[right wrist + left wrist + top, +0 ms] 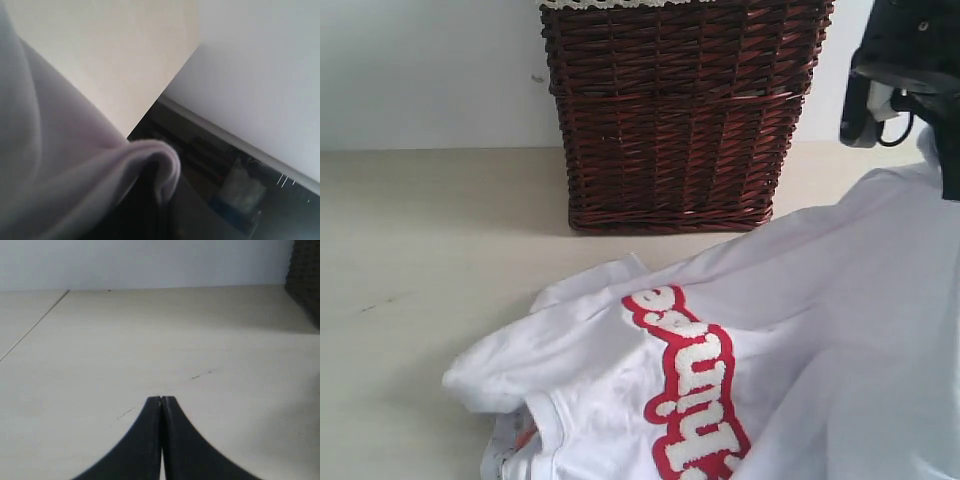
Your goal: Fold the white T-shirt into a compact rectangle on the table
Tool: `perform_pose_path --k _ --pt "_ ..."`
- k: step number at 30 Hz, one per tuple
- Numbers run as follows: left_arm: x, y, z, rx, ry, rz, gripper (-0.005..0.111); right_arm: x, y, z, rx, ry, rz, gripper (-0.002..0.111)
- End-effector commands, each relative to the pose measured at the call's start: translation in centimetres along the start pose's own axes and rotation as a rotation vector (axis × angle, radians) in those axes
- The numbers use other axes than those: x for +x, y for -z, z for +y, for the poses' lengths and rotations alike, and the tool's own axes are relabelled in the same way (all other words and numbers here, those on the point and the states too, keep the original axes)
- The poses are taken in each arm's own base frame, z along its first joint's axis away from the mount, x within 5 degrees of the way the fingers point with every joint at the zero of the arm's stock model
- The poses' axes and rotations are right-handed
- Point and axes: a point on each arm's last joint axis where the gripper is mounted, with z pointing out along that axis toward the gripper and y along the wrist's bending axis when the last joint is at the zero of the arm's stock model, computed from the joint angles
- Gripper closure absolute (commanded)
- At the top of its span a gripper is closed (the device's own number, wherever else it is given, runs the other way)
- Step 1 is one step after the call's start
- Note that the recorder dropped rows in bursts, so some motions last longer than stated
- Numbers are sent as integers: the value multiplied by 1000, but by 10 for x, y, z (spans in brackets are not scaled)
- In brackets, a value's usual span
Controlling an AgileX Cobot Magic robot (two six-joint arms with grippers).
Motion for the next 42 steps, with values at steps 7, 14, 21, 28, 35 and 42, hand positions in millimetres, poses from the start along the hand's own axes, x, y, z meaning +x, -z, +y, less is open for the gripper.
perform_pose_path --k 7,14,21,28,35,42 --pt "-1 0 0 6 -1 -15 107 35 -34 -21 29 -248 126 84" --pt "-1 0 0 6 -1 -15 107 32 -31 -19 39 -422 111 67" --pt "-1 0 0 6 -1 -15 107 33 -30 -25 114 -546 101 56" --pt "-1 0 0 6 -1 -15 107 33 -30 -27 138 -633 92 37" --pt "-1 0 0 6 -1 -15 107 15 -19 -10 -297 -668 10 37" --pt "-1 0 0 6 -1 -15 107 -29 11 32 -953 -611 -304 83"
